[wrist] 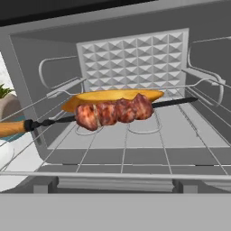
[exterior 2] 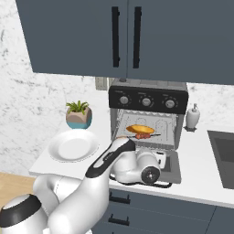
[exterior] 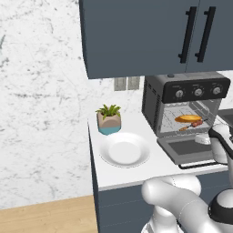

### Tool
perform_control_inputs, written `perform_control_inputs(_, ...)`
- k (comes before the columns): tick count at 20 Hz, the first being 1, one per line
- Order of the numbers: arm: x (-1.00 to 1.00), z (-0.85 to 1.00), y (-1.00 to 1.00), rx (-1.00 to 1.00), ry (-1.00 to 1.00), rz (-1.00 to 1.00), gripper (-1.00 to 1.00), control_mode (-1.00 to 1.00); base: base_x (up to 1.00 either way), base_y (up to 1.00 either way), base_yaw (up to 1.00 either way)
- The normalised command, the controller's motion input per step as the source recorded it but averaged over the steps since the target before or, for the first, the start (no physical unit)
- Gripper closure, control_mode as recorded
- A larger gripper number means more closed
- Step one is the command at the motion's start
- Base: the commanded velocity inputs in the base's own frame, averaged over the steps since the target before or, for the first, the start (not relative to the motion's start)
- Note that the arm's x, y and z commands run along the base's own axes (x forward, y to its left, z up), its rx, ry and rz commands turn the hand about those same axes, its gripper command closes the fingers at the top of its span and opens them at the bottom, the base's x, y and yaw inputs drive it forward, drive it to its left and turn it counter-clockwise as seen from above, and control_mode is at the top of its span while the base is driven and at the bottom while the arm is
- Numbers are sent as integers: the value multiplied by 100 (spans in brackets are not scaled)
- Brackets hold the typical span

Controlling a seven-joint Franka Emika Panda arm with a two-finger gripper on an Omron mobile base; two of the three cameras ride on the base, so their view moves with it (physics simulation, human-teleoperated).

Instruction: Pick up the kebab skewer and baguette bread, and place them inside the toaster oven. Close the toaster oven door and start by setting the timer.

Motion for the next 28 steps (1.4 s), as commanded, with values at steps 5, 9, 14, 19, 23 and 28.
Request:
perform_control_inputs(5, 0, 0, 0, 0, 0, 0, -100, -100, 0, 0, 0)
perform_control_inputs(9, 0, 0, 0, 0, 0, 0, -100, -100, 0, 0, 0)
perform_control_inputs(14, 4, 0, 0, 0, 0, 0, -100, -100, 0, 0, 0)
perform_control_inputs(19, 0, 5, 0, 0, 0, 0, -100, -100, 0, 0, 0)
perform_control_inputs(23, 0, 0, 0, 0, 0, 0, -100, -100, 0, 0, 0)
perform_control_inputs(28, -4, 0, 0, 0, 0, 0, -100, -100, 0, 0, 0)
